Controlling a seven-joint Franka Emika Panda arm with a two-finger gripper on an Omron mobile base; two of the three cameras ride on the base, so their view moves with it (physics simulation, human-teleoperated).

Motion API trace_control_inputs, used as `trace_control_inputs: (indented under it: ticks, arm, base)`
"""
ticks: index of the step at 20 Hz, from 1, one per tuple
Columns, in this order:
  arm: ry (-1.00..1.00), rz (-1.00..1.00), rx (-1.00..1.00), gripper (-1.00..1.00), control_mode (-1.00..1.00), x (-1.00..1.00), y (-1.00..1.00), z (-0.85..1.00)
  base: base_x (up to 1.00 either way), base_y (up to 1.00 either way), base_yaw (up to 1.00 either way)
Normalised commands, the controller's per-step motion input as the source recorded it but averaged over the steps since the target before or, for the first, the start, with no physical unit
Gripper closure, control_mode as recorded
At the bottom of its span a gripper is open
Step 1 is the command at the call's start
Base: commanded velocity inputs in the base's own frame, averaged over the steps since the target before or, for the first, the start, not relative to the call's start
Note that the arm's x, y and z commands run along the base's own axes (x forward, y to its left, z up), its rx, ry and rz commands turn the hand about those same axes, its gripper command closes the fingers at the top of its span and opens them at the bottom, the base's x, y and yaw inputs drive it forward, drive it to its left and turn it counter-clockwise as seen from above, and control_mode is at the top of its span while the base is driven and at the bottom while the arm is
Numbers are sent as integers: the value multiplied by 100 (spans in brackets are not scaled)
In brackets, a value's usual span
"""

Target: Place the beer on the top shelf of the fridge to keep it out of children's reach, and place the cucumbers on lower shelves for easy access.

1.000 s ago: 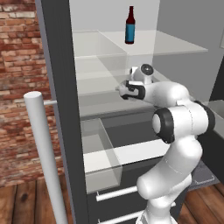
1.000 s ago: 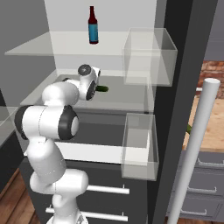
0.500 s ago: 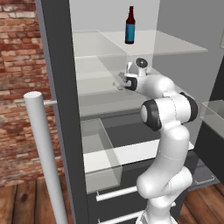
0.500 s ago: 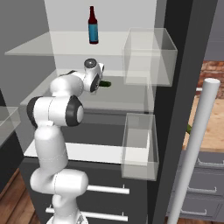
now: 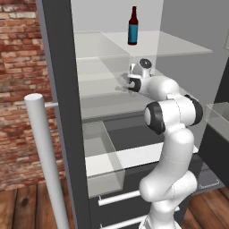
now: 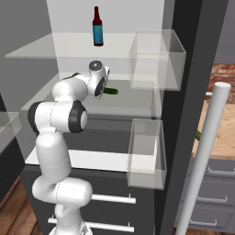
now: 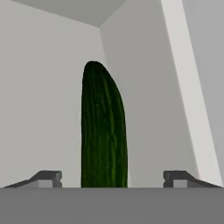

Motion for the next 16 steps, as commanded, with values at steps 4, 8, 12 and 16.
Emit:
trace_control_inputs:
  ticks: [4,8,12,16]
  arm:
    - [-5,0,0,-100,-100,-30,0,0]
    - [-7,0,0,-100,-100,-53,-5,1]
    - [-9,0,0,-100,-100,-58,-8,23]
    - [-7,-1,0,-100,-100,-69,-6,51]
  base:
    - [0,0,0]
    - [0,0,0]
    - [0,0,0]
    - [0,0,0]
